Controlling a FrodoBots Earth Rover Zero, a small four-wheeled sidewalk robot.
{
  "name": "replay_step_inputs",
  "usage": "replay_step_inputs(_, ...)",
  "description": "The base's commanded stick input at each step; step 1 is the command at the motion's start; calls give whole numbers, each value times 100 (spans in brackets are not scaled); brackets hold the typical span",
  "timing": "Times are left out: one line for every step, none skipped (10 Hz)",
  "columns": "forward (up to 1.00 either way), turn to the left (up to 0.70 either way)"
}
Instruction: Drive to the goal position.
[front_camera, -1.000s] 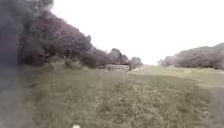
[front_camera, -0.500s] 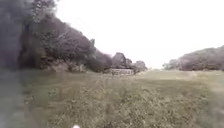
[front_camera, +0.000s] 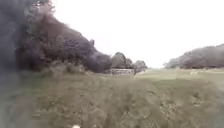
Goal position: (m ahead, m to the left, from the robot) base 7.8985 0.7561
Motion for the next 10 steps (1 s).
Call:
replay_step_inputs(70,-14)
replay_step_inputs(70,-10)
replay_step_inputs(70,-5)
replay_step_inputs(68,0)
replay_step_inputs(36,0)
replay_step_inputs(4,0)
replay_step_inputs(0,0)
replay_step_inputs(0,0)
replay_step_inputs(0,0)
replay_step_inputs(0,0)
